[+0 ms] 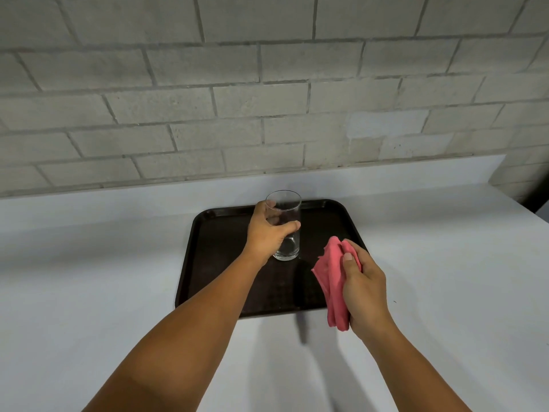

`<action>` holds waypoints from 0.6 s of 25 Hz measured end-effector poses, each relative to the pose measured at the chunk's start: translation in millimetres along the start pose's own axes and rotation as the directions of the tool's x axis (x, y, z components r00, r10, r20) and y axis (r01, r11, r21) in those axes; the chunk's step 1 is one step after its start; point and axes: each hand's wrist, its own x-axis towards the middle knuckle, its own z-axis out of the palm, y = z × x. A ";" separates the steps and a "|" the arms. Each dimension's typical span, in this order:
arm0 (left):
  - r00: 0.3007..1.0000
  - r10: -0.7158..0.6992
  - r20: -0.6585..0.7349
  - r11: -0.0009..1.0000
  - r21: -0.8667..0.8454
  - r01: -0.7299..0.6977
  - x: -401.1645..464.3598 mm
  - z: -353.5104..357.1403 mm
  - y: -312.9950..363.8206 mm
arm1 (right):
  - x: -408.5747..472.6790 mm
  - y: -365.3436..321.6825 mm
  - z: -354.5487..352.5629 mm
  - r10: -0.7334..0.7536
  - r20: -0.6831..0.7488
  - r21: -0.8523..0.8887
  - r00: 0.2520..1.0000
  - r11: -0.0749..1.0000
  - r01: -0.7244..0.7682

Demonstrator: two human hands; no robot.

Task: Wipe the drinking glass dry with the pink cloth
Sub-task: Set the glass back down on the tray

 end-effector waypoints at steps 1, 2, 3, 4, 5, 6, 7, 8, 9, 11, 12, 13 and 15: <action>1.000 0.005 0.005 1.000 0.005 -0.005 -0.7 0.9 0.3 | 0.3 -0.5 0.7 -0.001 0.002 0.003 1.000 1.000 0.001; 1.000 0.012 0.010 1.000 0.011 -0.012 -1.7 1.8 0.5 | 0.8 -1.1 1.4 -0.002 0.003 0.005 1.000 1.000 0.002; 1.000 0.017 0.013 1.000 0.016 -0.018 -2.3 2.4 0.3 | 1.4 -2.0 2.4 -0.001 0.005 0.008 1.000 1.000 0.001; 1.000 0.022 0.015 0.999 0.024 -0.022 -3.0 2.8 -0.3 | 1.8 -2.9 3.3 0.001 0.008 0.013 1.000 1.000 -0.001; 1.000 0.023 0.019 0.999 0.032 -0.024 -4.0 2.9 -0.4 | 2.0 -3.6 4.5 0.000 0.010 0.019 1.000 1.000 0.000; 0.999 0.024 0.024 0.999 0.043 -0.025 -4.6 2.5 -0.2 | 2.1 -4.1 5.3 -0.003 0.011 0.023 1.000 1.000 0.002; 0.999 0.024 0.027 0.999 0.048 -0.026 -5.0 2.1 0.1 | 1.9 -4.4 6.2 -0.005 0.010 0.026 1.000 1.000 0.004; 0.999 0.024 0.030 0.998 0.053 -0.025 -5.4 1.5 0.6 | 1.6 -4.4 6.8 -0.006 0.009 0.029 1.000 1.000 0.005; 0.999 0.020 0.032 0.998 0.056 -0.021 -6.3 0.8 1.8 | 1.3 -4.5 7.5 -0.006 0.008 0.031 1.000 1.000 0.006; 0.998 -0.003 0.057 0.998 0.063 0.000 -8.3 0.0 4.3 | 0.8 -4.3 8.6 -0.003 0.008 0.033 1.000 0.999 0.003; 0.997 -0.016 0.076 0.998 0.069 0.010 -9.3 -0.4 5.4 | 0.8 -4.1 9.0 -0.001 0.008 0.034 1.000 0.999 0.001; 0.996 -0.026 0.090 0.997 0.070 0.020 -10.4 -1.4 6.5 | 0.9 -4.0 9.5 0.000 0.008 0.037 1.000 0.999 0.000; 0.996 -0.028 0.082 0.998 0.064 0.022 -12.0 -4.9 5.5 | 0.0 -4.0 11.1 0.003 0.008 0.040 1.000 0.999 -0.003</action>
